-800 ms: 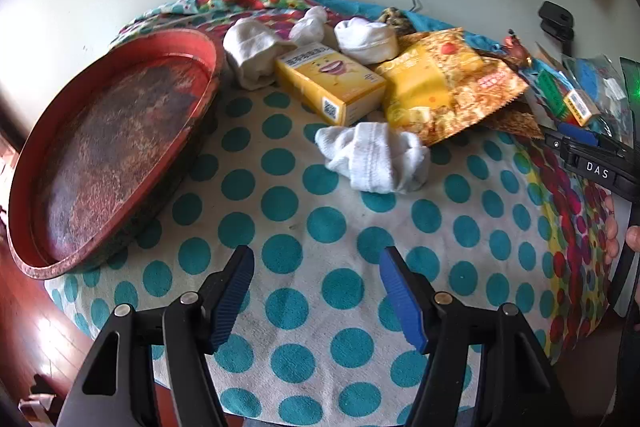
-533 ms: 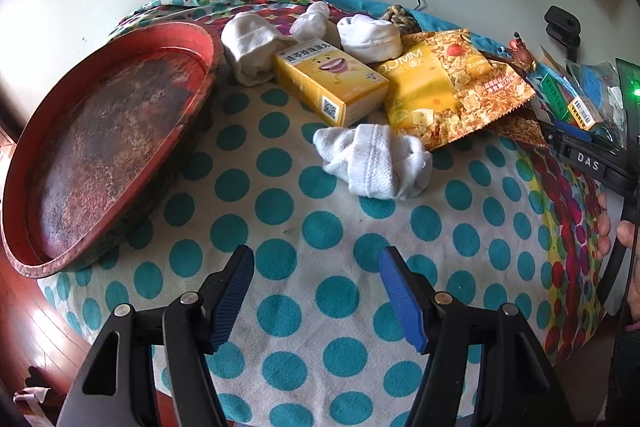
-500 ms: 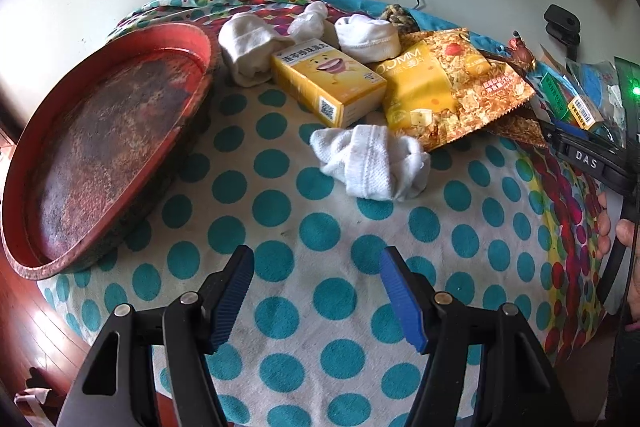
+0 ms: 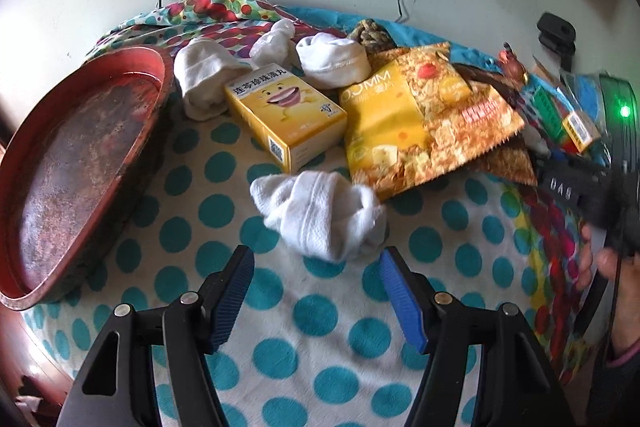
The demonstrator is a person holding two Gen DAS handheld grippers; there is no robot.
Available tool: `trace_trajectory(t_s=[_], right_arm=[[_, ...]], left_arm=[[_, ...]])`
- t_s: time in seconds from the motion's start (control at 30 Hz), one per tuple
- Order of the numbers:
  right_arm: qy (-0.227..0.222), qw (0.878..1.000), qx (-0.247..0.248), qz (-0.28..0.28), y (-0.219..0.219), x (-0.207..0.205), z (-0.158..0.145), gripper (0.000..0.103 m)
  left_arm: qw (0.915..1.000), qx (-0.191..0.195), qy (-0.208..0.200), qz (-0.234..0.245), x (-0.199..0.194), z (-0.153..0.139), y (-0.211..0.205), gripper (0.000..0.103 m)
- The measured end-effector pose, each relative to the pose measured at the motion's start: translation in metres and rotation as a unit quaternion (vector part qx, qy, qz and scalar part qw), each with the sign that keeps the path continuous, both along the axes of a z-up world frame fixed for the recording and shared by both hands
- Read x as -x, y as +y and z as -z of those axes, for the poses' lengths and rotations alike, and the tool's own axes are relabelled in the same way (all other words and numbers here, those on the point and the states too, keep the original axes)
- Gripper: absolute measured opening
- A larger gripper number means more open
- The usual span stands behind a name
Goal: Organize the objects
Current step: 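Grasp the white rolled sock with the left gripper while the right gripper grasps the clear plastic bundle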
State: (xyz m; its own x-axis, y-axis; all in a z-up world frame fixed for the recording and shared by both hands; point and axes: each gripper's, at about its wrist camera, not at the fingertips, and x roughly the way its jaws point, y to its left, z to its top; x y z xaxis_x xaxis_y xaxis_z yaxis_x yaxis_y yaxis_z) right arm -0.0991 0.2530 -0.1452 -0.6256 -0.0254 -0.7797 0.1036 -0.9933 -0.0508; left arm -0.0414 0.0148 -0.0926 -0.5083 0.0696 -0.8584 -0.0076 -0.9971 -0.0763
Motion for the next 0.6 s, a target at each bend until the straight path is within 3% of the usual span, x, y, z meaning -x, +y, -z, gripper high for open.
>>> trace_trajectory(t_s=[0.47,0.53,0.6], right_arm=[[-0.001,1.000,0.005,0.001,-0.002,0.000,-0.001,0.038],[-0.001,1.000,0.003,0.000,-0.001,0.001,-0.002,0.038],[0.000,1.000,-0.002,0.001,-0.001,0.001,-0.002,0.038]], left_arm=[[0.9996,-0.002,0.026,0.009,0.014,0.012,0.001,0.067],[0.9994,-0.007,0.028,0.017,0.013,0.013,0.002,0.047],[0.9992,-0.015,0.028,0.025,0.011,0.012,0.001,0.038]])
